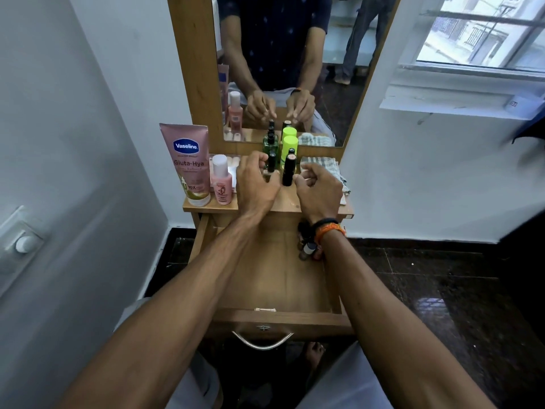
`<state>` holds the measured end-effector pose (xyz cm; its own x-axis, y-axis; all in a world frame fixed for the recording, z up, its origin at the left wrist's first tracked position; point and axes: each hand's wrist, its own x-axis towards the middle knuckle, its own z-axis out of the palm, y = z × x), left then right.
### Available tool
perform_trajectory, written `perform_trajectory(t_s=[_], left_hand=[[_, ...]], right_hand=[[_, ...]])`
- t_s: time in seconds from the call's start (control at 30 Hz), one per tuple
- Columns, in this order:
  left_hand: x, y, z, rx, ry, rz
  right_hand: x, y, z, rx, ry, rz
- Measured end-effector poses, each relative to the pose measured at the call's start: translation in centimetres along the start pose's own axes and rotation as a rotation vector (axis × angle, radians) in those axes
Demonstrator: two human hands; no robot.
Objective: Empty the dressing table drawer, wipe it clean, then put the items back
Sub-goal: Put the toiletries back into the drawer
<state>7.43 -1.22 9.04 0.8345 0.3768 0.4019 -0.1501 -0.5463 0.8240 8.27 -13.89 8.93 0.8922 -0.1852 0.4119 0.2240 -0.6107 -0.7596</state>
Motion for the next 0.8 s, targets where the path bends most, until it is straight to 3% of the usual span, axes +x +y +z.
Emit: perform_trajectory(t_s=[0.37,0.8], left_hand=[[2.8,-0.3,0.1,0.104,-0.180,0.025],[2.4,-0.3,0.3,0.147,-0.112,0.047]], right_hand=[[3.0,-0.7,2.7,-0.174,-0.071,-0.089],[2.9,-0.4,2.9,-0.185,-0.039,-0.117]])
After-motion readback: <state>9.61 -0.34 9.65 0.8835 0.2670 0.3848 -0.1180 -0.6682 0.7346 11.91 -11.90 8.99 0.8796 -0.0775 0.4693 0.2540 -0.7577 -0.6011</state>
